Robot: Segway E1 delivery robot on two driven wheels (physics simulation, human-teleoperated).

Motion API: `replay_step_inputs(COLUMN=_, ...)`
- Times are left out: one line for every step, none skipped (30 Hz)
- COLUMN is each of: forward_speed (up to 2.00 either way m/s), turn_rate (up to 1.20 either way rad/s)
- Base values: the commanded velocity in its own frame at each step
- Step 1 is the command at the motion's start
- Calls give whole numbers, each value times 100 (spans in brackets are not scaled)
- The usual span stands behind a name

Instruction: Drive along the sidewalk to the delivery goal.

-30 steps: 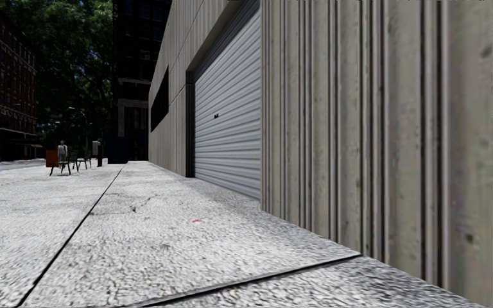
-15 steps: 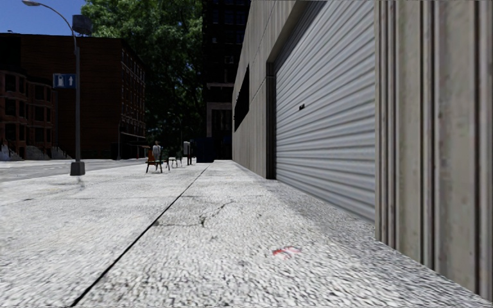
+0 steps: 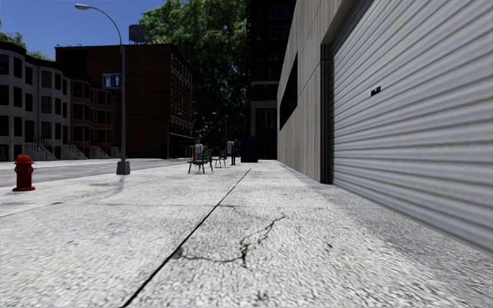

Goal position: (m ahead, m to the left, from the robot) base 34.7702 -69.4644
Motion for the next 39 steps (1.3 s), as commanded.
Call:
replay_step_inputs(forward_speed=200, turn_rate=0)
replay_step_inputs(forward_speed=200, turn_rate=0)
replay_step_inputs(forward_speed=200, turn_rate=0)
replay_step_inputs(forward_speed=200, turn_rate=0)
replay_step_inputs(forward_speed=200, turn_rate=0)
replay_step_inputs(forward_speed=200, turn_rate=0)
replay_step_inputs(forward_speed=200, turn_rate=0)
replay_step_inputs(forward_speed=200, turn_rate=0)
replay_step_inputs(forward_speed=200, turn_rate=0)
replay_step_inputs(forward_speed=200, turn_rate=0)
replay_step_inputs(forward_speed=200, turn_rate=0)
replay_step_inputs(forward_speed=200, turn_rate=0)
replay_step_inputs(forward_speed=200, turn_rate=0)
replay_step_inputs(forward_speed=200, turn_rate=0)
replay_step_inputs(forward_speed=200, turn_rate=0)
replay_step_inputs(forward_speed=200, turn_rate=0)
replay_step_inputs(forward_speed=200, turn_rate=0)
replay_step_inputs(forward_speed=200, turn_rate=0)
replay_step_inputs(forward_speed=200, turn_rate=0)
replay_step_inputs(forward_speed=200, turn_rate=0)
replay_step_inputs(forward_speed=200, turn_rate=0)
replay_step_inputs(forward_speed=200, turn_rate=0)
replay_step_inputs(forward_speed=200, turn_rate=0)
replay_step_inputs(forward_speed=200, turn_rate=0)
replay_step_inputs(forward_speed=200, turn_rate=0)
replay_step_inputs(forward_speed=200, turn_rate=0)
replay_step_inputs(forward_speed=200, turn_rate=0)
replay_step_inputs(forward_speed=200, turn_rate=0)
replay_step_inputs(forward_speed=200, turn_rate=0)
replay_step_inputs(forward_speed=200, turn_rate=0)
replay_step_inputs(forward_speed=200, turn_rate=0)
replay_step_inputs(forward_speed=200, turn_rate=0)
replay_step_inputs(forward_speed=200, turn_rate=-3)
replay_step_inputs(forward_speed=200, turn_rate=-9)
replay_step_inputs(forward_speed=200, turn_rate=-9)
replay_step_inputs(forward_speed=200, turn_rate=-16)
replay_step_inputs(forward_speed=200, turn_rate=-22)
replay_step_inputs(forward_speed=200, turn_rate=-25)
replay_step_inputs(forward_speed=200, turn_rate=-25)
